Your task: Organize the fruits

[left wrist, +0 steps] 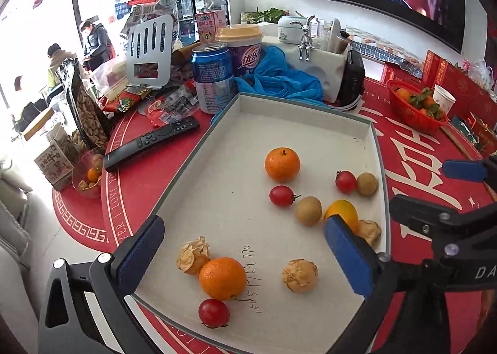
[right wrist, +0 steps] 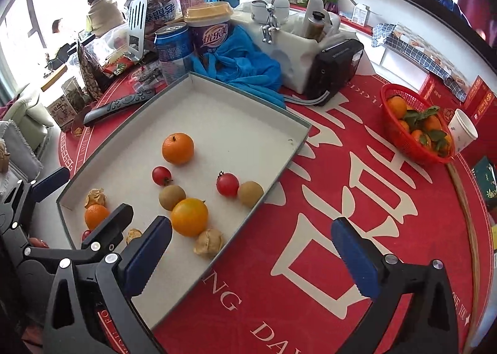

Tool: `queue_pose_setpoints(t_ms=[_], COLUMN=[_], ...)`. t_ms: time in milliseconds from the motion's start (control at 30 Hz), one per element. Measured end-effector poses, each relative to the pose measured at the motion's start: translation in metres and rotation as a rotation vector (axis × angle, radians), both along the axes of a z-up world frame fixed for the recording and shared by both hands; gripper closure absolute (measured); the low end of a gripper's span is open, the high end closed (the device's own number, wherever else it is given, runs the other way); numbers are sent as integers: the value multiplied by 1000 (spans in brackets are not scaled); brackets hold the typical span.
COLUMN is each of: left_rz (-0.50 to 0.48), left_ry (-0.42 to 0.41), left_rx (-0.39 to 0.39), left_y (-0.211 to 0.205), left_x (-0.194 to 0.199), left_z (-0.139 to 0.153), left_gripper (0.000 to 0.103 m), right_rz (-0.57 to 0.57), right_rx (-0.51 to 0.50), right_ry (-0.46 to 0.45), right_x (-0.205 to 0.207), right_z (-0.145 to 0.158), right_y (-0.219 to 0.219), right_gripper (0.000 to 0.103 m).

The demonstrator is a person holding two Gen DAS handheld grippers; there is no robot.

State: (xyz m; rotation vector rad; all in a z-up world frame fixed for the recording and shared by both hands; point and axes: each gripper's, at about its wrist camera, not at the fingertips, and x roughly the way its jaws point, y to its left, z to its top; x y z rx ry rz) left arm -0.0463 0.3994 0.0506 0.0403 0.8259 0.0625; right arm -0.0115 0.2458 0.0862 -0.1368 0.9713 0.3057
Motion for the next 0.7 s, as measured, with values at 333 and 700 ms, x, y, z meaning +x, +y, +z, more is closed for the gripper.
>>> queue_pose_setpoints(t_ms=[333,700], left_rz=[-11,-1], left_ry=[15,56], left_rx=[47,111], left_y=[-14,-16], left_x=[-1,1], left_z=[0,-5], left_gripper=[0,0], right_rz=[-18,-23], right_rx=[21,49], right_ry=[-6,15], right_x=[-6,-9], right_z=[0,-5], right_y=[-20,-29], right_gripper=[0,0])
